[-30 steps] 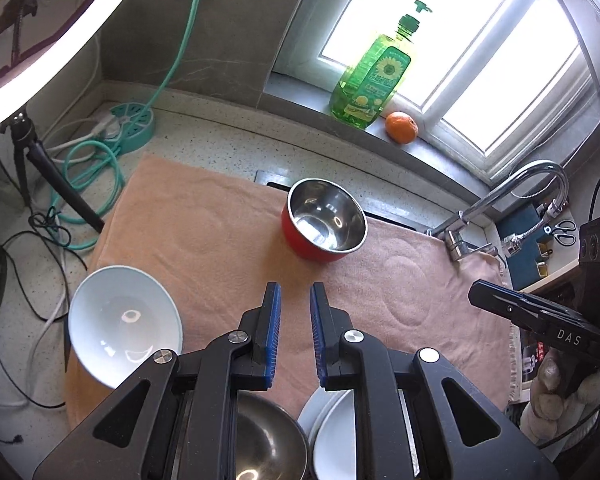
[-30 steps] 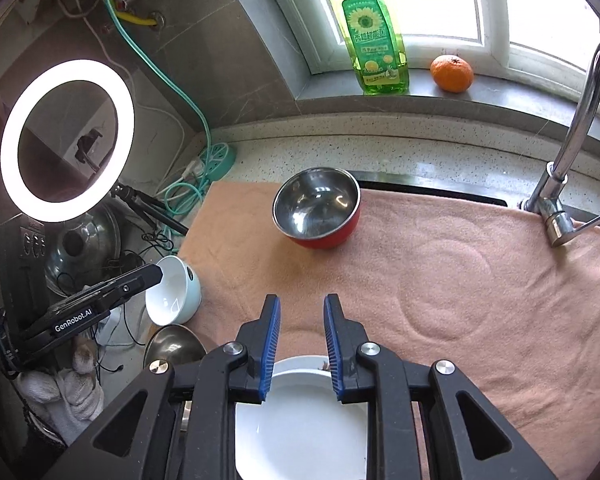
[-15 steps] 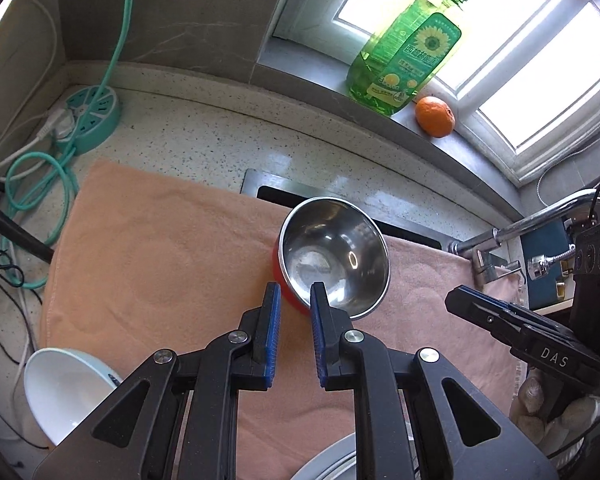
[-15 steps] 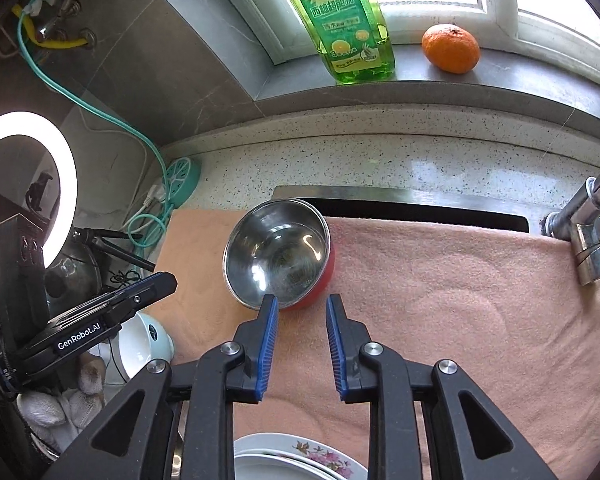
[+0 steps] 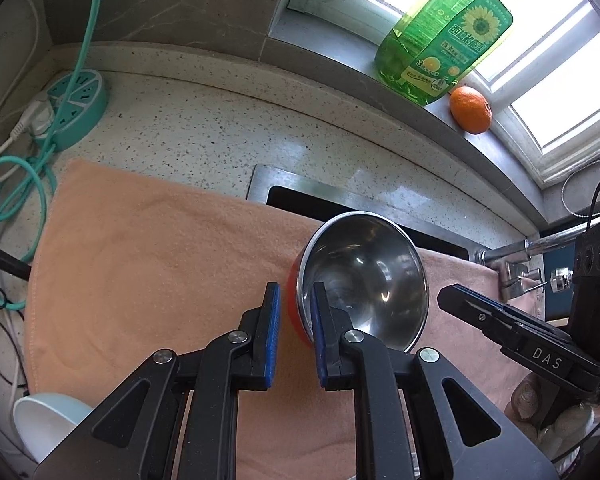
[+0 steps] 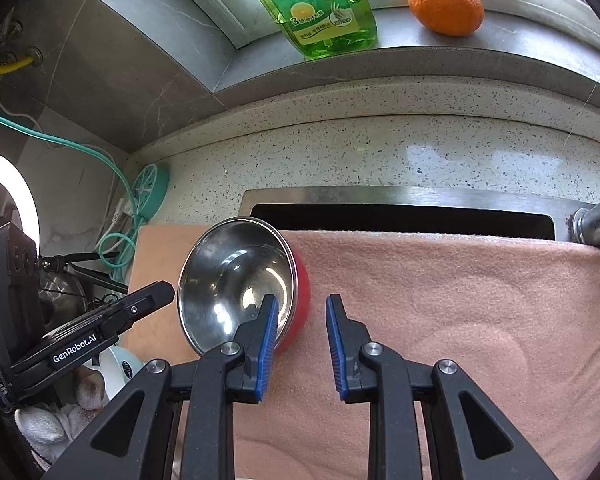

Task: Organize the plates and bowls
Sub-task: 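Move the right tool to the rim of the red-bottomed steel bowl, then close the right tool on the red-bottomed bowl rim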

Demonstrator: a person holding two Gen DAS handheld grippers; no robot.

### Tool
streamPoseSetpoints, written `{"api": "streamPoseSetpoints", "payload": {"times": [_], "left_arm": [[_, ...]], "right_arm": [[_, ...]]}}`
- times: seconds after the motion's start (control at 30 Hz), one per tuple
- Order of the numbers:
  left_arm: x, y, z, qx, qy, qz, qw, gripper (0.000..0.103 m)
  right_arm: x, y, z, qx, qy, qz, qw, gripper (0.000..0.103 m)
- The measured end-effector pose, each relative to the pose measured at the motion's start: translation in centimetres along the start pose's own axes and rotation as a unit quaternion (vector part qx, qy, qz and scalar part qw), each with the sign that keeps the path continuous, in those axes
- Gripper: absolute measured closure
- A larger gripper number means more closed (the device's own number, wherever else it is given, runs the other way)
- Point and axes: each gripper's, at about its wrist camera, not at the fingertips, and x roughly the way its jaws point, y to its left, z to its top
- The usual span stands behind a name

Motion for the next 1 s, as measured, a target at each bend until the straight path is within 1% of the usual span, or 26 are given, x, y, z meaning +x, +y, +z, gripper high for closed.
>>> {"api": "streamPoseSetpoints", "payload": {"times": [0.4, 0.47, 0.53, 0.63, 0.77, 1.0], "left_arm": [[1.3, -0.6, 0.4, 0.017, 0.003, 0.008, 0.9998, 0.09], [1.3, -0.7, 0.3, 0.023, 0.0, 0.012, 0.9997, 0.09], [1.3, -0.8, 0.3, 0.027, -0.006, 0.017, 0.9995, 0.094], [1.6, -1.0, 0.3, 0.033, 0.001, 0.014, 0.9994, 0.095], [2.1, -0.8, 0.2, 0.029, 0.006, 0.01, 0.9995, 0.097], [1.9, -0.8, 0.2, 0.023, 0.004, 0.006, 0.9997, 0.098]], "right_arm": [[2.2, 0.1, 0.6, 0.003, 0.015, -0.004, 1.0, 0.082], [2.4, 0.1, 0.6, 0.003, 0.016, -0.002, 1.0, 0.086], [2.4, 0.2, 0.7, 0.002, 0.017, -0.002, 1.0, 0.089], [2.5, 0.4, 0.6, 0.001, 0.018, -0.003, 1.0, 0.094], [2.8, 0.4, 0.7, 0.003, 0.021, -0.001, 1.0, 0.097], [2.7, 0.5, 0.5, 0.003, 0.019, -0.006, 1.0, 0.097]]}}
